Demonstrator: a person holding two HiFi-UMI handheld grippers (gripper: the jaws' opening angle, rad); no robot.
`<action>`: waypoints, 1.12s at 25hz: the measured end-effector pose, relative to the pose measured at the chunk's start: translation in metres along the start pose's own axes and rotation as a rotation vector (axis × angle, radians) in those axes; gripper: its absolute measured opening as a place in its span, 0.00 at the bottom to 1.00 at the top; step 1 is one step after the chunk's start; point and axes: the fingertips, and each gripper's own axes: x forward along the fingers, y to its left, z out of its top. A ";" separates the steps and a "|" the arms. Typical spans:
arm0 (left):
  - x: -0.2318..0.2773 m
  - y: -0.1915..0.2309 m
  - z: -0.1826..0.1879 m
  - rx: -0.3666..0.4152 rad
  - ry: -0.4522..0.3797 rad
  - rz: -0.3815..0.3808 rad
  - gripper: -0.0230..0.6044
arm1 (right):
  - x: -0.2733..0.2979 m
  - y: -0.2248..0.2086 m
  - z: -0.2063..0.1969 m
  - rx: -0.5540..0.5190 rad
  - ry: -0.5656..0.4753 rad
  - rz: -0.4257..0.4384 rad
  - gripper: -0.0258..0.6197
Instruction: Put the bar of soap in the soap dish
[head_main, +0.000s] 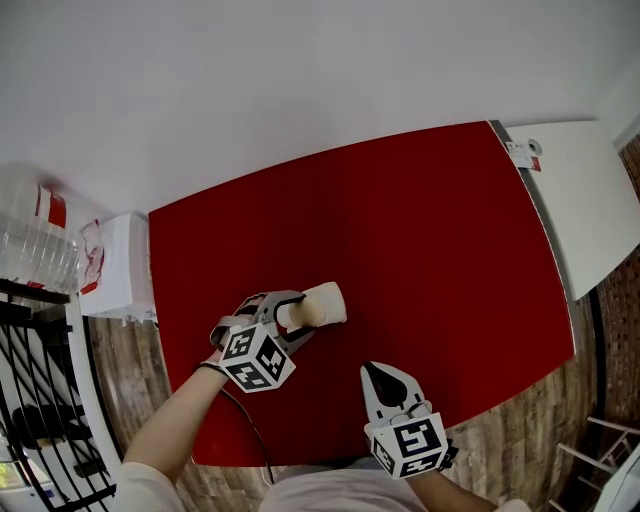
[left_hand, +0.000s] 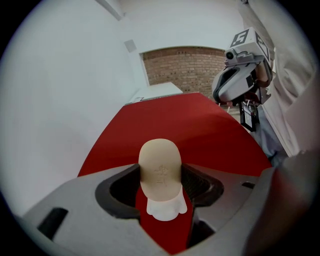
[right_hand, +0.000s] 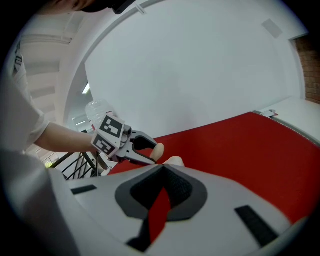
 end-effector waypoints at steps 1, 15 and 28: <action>0.003 0.000 -0.003 -0.002 0.007 -0.008 0.46 | 0.000 0.001 -0.002 0.003 0.004 0.002 0.03; 0.036 -0.001 -0.023 -0.010 0.069 -0.068 0.46 | 0.003 -0.002 -0.017 0.028 0.029 0.011 0.03; 0.050 -0.002 -0.036 -0.016 0.108 -0.098 0.46 | 0.000 -0.011 -0.021 0.032 0.033 -0.001 0.03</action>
